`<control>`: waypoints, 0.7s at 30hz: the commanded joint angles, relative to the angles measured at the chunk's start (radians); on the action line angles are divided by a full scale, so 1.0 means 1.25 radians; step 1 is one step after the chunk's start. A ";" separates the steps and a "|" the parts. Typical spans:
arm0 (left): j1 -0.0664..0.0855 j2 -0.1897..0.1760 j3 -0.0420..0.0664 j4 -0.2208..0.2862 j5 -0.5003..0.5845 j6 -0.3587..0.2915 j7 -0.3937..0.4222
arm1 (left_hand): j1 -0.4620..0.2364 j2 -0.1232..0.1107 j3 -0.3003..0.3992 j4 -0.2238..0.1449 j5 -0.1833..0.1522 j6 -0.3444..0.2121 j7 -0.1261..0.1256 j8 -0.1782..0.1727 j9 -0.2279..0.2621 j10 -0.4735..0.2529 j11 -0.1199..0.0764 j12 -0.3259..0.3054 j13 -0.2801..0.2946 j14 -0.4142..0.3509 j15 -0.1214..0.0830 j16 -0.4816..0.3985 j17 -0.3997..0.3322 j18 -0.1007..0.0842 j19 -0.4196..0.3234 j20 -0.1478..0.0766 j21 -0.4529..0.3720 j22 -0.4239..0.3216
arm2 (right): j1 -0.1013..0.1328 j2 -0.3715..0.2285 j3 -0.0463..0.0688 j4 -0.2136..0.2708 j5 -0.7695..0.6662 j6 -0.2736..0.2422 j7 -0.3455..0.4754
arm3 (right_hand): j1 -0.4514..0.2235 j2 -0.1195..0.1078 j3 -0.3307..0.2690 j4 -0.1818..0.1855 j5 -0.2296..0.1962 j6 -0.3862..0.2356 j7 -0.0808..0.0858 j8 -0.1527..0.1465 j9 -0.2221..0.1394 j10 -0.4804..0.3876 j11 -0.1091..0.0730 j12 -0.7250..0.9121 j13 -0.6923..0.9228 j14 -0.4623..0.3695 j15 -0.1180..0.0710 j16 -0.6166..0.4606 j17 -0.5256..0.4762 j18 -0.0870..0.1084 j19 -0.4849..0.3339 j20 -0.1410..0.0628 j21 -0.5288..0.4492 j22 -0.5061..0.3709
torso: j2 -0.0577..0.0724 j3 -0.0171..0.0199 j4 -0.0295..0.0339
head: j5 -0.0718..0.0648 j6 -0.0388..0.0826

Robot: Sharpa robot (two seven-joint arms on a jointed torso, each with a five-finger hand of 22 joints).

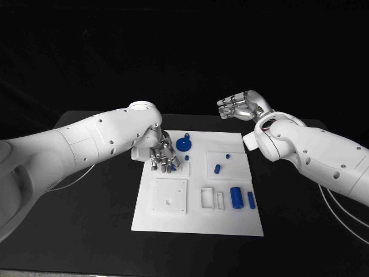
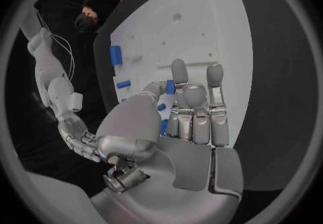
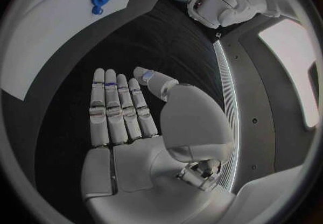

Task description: Assemble the parts on the task board

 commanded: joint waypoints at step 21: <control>-0.003 0.007 0.000 -0.006 -0.009 -0.012 -0.002 | 0.013 0.019 0.114 -0.118 -0.006 -0.001 -0.005 0.005 0.004 0.010 0.000 0.010 0.003 0.001 -0.002 0.004 0.002 0.001 0.006 0.000 0.006 0.016 | 0.000 0.002 0.000 0.001 -0.006 0.012 0.005 | -0.001 -0.007 0.000 -0.001 0.004 -0.005 0.000 0.000 0.001 -0.005 0.001 -0.003 -0.001 -0.007 -0.001 -0.003 -0.001 0.009 -0.006 -0.001 0.002 -0.001 | 0.000 -0.0006 0.0000 | -0.003 -0.005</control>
